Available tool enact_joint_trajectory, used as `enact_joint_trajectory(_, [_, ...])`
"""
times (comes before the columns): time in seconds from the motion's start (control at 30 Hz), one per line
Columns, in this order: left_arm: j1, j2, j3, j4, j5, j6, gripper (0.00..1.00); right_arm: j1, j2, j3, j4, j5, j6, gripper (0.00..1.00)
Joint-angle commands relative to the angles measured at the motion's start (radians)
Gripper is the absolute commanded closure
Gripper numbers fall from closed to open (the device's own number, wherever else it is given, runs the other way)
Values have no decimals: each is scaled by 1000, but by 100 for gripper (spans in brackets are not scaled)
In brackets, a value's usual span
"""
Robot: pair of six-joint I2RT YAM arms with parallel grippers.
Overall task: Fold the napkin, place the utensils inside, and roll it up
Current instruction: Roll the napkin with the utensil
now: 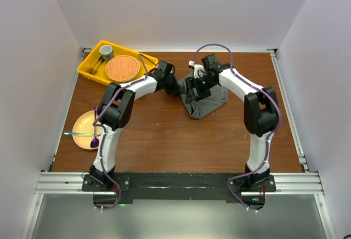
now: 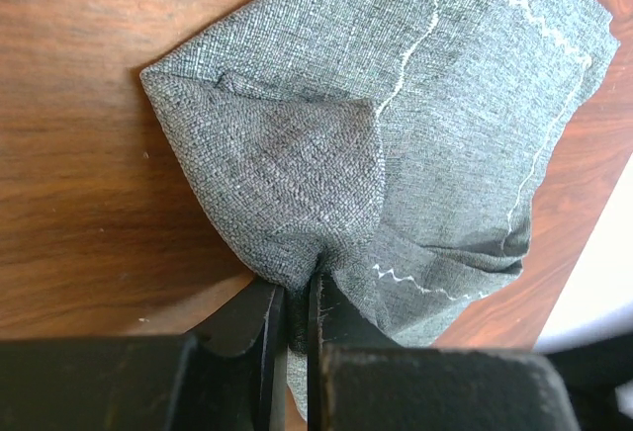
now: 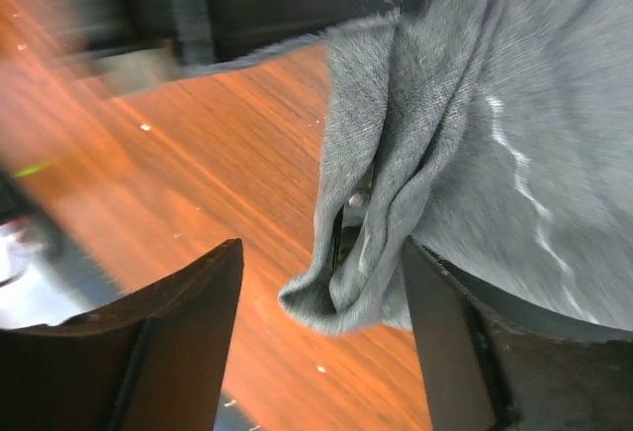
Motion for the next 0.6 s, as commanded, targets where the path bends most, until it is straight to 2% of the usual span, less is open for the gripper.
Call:
enact_joint_trajectory(0.0, [-7, 48, -47, -286, 45, -56, 100, 74, -151, -69, 105, 298, -116, 29])
enact_joint_trajectory(0.1, [-7, 45, -42, -322, 53, -54, 100, 162, -197, -114, 154, 462, -176, 26])
enact_joint_trajectory(0.33, [13, 68, -9, -400, 99, -45, 100, 315, -254, -203, 263, 726, -260, 22])
enact_joint_trajectory(0.57, [22, 70, 16, -426, 111, -28, 100, 370, -200, -221, 291, 827, -314, 25])
